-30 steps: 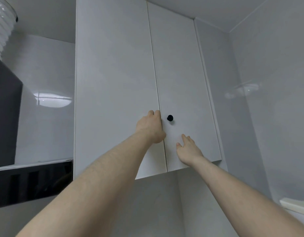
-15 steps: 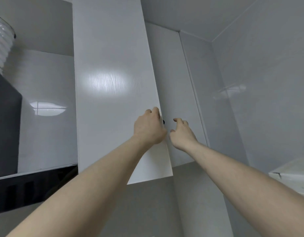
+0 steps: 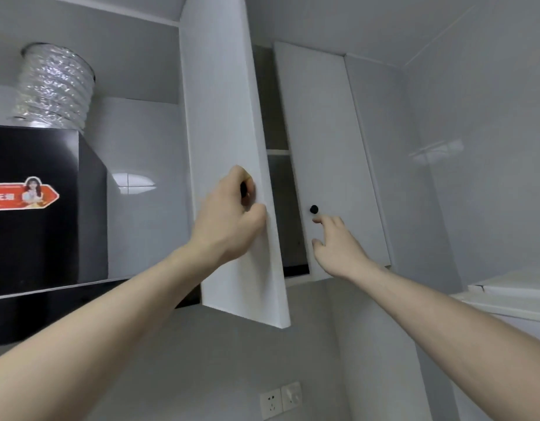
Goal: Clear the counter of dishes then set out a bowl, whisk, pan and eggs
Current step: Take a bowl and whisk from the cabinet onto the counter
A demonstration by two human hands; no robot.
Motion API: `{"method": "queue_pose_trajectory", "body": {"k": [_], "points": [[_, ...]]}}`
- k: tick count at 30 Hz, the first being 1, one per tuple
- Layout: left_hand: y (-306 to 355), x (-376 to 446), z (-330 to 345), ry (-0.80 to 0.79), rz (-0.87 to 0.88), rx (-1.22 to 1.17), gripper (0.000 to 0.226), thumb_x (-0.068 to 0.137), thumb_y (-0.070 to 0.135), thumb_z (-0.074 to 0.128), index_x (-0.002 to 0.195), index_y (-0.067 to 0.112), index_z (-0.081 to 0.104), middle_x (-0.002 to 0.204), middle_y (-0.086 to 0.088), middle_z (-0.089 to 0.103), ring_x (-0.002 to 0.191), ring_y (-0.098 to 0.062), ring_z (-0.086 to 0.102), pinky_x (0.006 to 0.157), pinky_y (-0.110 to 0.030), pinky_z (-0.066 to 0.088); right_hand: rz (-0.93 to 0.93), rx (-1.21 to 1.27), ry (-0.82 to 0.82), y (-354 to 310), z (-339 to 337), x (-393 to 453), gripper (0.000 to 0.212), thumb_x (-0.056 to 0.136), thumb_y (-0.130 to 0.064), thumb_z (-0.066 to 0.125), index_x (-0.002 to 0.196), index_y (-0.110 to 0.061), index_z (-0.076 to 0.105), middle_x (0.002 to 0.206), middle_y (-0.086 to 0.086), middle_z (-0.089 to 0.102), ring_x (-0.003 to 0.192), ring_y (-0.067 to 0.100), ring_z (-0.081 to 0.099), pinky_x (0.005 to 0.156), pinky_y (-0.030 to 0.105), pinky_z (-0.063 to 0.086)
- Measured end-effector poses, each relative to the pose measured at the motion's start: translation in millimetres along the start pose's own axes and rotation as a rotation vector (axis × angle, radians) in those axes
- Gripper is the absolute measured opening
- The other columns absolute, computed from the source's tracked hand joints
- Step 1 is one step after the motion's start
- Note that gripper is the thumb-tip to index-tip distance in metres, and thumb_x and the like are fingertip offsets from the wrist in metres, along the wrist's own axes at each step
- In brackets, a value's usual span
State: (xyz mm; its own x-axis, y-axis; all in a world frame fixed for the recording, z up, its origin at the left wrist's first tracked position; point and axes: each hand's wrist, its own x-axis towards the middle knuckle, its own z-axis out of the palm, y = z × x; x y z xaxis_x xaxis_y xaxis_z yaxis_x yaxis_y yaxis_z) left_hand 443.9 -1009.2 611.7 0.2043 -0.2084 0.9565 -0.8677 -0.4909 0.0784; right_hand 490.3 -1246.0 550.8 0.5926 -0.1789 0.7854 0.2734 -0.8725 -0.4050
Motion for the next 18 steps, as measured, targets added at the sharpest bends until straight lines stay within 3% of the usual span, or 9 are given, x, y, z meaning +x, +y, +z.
{"method": "queue_pose_trajectory", "body": {"k": [4, 7, 9, 11, 13, 16, 18], "points": [[-7.3, -17.1, -49.1, -0.016, -0.101, 0.009, 0.014, 0.078, 0.019, 0.043, 0.087, 0.029, 0.041, 0.088, 0.006, 0.056, 0.066, -0.026, 0.054, 0.065, -0.040, 0.048, 0.016, -0.045, -0.065, -17.5, 5.5, -23.5, 0.050, 0.102, -0.022, 0.047, 0.150, -0.023, 0.036, 0.155, -0.002, 0.033, 0.139, 0.024, 0.043, 0.109, 0.040, 0.041], [-9.2, -27.3, -81.1, -0.066, -0.172, 0.043, 0.019, 0.079, 0.018, 0.041, 0.091, 0.032, 0.043, 0.095, 0.011, 0.058, 0.077, -0.030, 0.062, 0.074, -0.050, 0.055, 0.012, -0.045, -0.097, -32.0, 7.7, -38.3, 0.049, 0.102, -0.022, 0.048, 0.149, -0.023, 0.036, 0.155, -0.002, 0.034, 0.139, 0.023, 0.043, 0.107, 0.040, 0.042], [-9.6, -30.7, -94.7, -0.145, -0.176, 0.140, 0.028, 0.080, 0.015, 0.045, 0.098, 0.036, 0.043, 0.106, 0.015, 0.056, 0.083, -0.024, 0.063, 0.080, -0.052, 0.056, -0.011, -0.049, -0.117, -40.1, 9.3, -44.6, 0.049, 0.102, -0.021, 0.049, 0.150, -0.023, 0.036, 0.154, -0.001, 0.034, 0.139, 0.023, 0.043, 0.109, 0.041, 0.042], [-6.8, -33.4, -99.9, -0.198, -0.142, 0.262, 0.041, 0.082, 0.009, 0.049, 0.112, 0.035, 0.041, 0.120, 0.013, 0.048, 0.094, -0.018, 0.061, 0.088, -0.048, 0.054, -0.020, -0.052, -0.140, -46.9, 10.1, -48.3, 0.051, 0.101, -0.021, 0.050, 0.150, -0.023, 0.035, 0.155, -0.002, 0.034, 0.139, 0.023, 0.043, 0.110, 0.043, 0.042], [5.6, -34.1, -101.6, -0.134, -0.115, 0.276, 0.047, 0.081, 0.005, 0.050, 0.121, 0.028, 0.040, 0.128, 0.007, 0.041, 0.108, -0.017, 0.053, 0.090, -0.041, 0.051, -0.026, -0.058, -0.151, -51.5, 11.6, -48.5, 0.051, 0.101, -0.022, 0.050, 0.150, -0.022, 0.035, 0.155, -0.002, 0.034, 0.139, 0.023, 0.043, 0.109, 0.042, 0.043], [43.7, -36.2, -98.8, -0.006, 0.123, 0.337, 0.049, 0.076, 0.006, 0.050, 0.123, 0.017, 0.045, 0.127, 0.001, 0.042, 0.105, -0.020, 0.043, 0.082, -0.033, 0.041, 0.002, -0.067, -0.161, -55.6, 15.0, -45.4, 0.051, 0.101, -0.023, 0.050, 0.150, -0.022, 0.035, 0.152, -0.001, 0.036, 0.132, 0.023, 0.047, 0.102, 0.040, 0.045], [65.8, -37.7, -85.9, -0.037, 0.335, 0.421, 0.048, 0.070, 0.011, 0.048, 0.118, 0.014, 0.050, 0.122, -0.001, 0.047, 0.099, -0.023, 0.043, 0.079, -0.035, 0.041, 0.012, -0.080, -0.164, -53.3, 19.6, -44.4, 0.050, 0.101, -0.022, 0.050, 0.149, -0.022, 0.036, 0.150, 0.000, 0.038, 0.129, 0.025, 0.049, 0.099, 0.041, 0.047]]}}
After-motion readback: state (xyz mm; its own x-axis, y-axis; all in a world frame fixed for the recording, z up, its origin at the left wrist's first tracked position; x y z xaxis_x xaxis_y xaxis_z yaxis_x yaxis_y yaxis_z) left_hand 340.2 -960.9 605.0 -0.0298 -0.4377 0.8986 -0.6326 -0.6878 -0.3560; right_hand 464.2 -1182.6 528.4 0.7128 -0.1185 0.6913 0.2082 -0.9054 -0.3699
